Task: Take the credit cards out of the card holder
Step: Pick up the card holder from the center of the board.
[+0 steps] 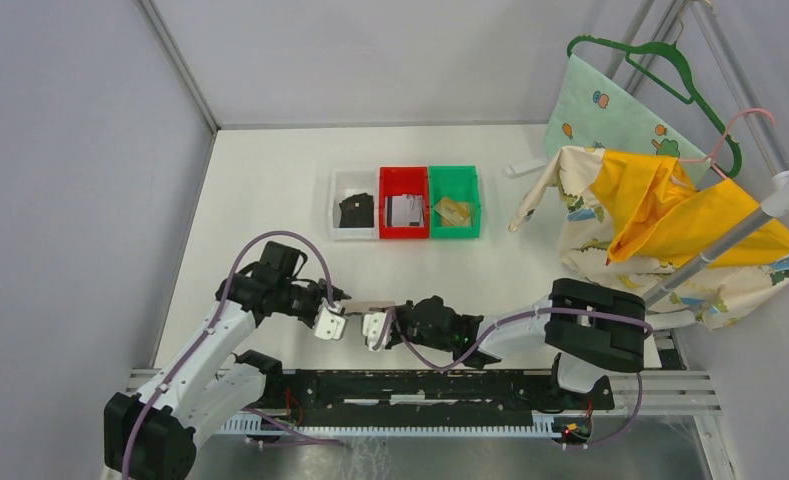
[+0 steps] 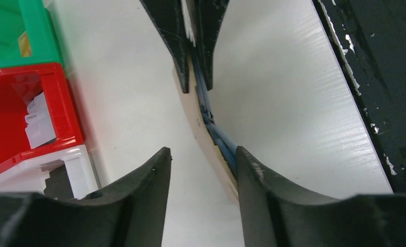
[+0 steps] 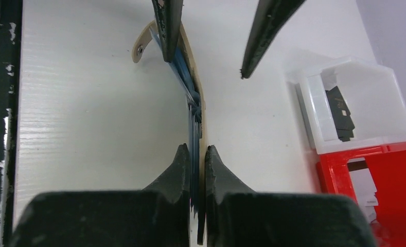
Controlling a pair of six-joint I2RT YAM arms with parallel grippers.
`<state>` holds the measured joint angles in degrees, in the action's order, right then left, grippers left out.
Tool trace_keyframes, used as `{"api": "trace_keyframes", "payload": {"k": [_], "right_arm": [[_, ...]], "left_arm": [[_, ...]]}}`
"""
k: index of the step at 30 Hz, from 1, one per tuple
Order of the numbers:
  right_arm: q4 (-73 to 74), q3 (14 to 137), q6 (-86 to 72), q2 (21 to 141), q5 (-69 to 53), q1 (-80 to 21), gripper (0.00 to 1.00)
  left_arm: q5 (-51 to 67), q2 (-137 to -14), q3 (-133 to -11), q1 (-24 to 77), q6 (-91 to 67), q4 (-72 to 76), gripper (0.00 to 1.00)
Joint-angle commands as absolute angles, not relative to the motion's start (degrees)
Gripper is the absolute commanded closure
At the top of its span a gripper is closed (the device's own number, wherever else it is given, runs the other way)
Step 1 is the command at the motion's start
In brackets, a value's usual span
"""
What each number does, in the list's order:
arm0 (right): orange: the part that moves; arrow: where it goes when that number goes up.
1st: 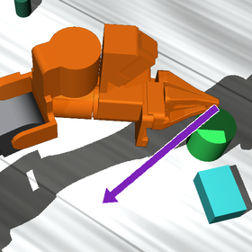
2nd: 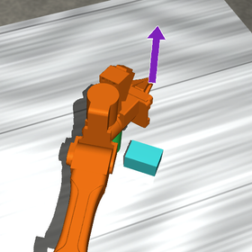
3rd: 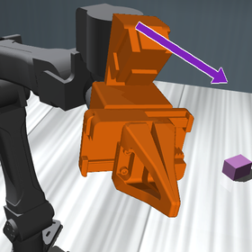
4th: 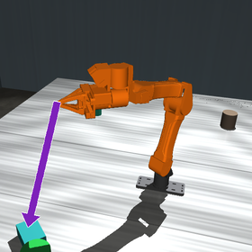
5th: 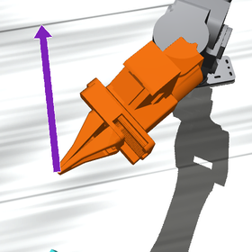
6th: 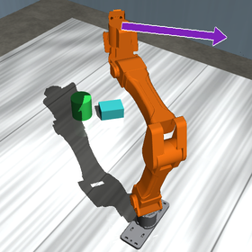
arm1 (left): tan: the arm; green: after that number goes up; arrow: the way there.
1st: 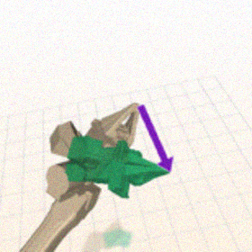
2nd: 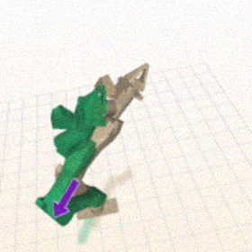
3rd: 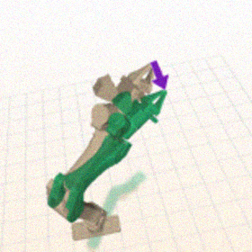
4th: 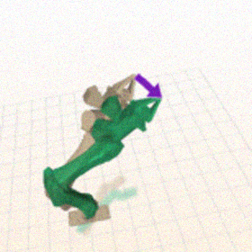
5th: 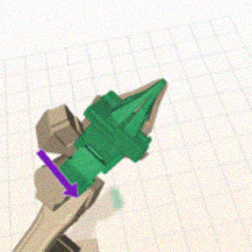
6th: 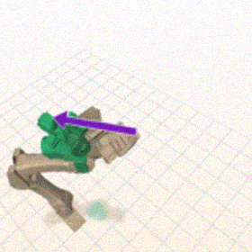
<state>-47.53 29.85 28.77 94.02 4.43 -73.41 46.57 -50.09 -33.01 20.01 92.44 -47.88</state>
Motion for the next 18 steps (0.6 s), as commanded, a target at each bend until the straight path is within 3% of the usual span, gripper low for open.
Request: {"api": "trace_keyframes", "payload": {"k": [1, 18], "right_arm": [[-43.07, 33.62, 27.77, 91.20, 0.25, -73.67, 1.00], [-30.87, 32.55, 6.61, 76.35, -16.68, -62.43, 1.00]], "left_arm": [[48.66, -50.23, -36.66, 20.19, 89.33, -47.77, 0.40], [55.46, -57.68, -59.97, 20.02, 53.86, -46.78, 0.36]]}}
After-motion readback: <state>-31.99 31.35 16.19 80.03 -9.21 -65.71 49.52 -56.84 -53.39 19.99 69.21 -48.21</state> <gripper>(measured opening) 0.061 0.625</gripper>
